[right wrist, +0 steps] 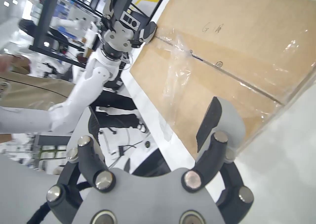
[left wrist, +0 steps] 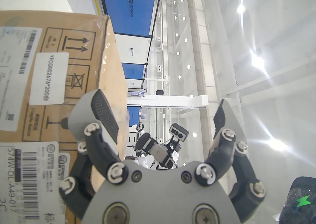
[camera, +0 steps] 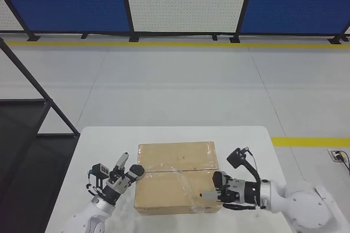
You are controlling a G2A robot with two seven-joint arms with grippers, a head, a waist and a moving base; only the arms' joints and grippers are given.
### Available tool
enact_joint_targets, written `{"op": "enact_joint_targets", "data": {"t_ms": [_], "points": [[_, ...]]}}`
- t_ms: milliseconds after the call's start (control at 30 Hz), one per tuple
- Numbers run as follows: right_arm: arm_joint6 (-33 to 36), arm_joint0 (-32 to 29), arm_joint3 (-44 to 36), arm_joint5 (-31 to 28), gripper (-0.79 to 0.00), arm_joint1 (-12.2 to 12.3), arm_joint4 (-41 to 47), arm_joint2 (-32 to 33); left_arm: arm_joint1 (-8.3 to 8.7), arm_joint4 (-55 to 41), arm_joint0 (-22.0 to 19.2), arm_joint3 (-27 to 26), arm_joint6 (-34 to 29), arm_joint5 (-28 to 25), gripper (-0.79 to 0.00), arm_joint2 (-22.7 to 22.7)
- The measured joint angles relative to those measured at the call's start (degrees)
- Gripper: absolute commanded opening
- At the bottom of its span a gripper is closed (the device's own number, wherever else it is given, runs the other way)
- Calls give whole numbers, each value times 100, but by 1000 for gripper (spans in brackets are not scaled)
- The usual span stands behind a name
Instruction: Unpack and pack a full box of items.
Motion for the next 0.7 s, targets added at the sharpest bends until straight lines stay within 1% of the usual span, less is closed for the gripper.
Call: {"op": "enact_joint_targets", "data": {"t_ms": [67,233,400,433,500,533,600,700], "points": [[-87,-128,-400,252,0,19,-685,-61,1,4,-1,-8,4,-5,0,15],[-225,-456,-1366,1126,0,39,-2935,-555,7,-6,10,-35,-1,-23,0,28],[-237,-584,-1741,2361,0,-44,-5286,-1415,13,-24,-1,-31,14,-27,0,33],[-257,-584,-1765,2581,0,-70,-5566,-1543,14,-23,-6,-28,18,-24,0,36],[-309,-585,-1783,2995,0,-97,-5824,-1649,15,-26,-15,-23,20,-25,0,42],[-310,-585,-1782,3032,0,-97,-5813,-1645,16,-30,-17,-22,20,-28,0,44],[-306,-586,-1780,2873,0,-95,-5776,-1633,19,-46,-21,-20,13,-27,0,45],[-304,-586,-1780,2829,0,-94,-5773,-1631,23,-59,-24,-16,3,-31,0,46]]}}
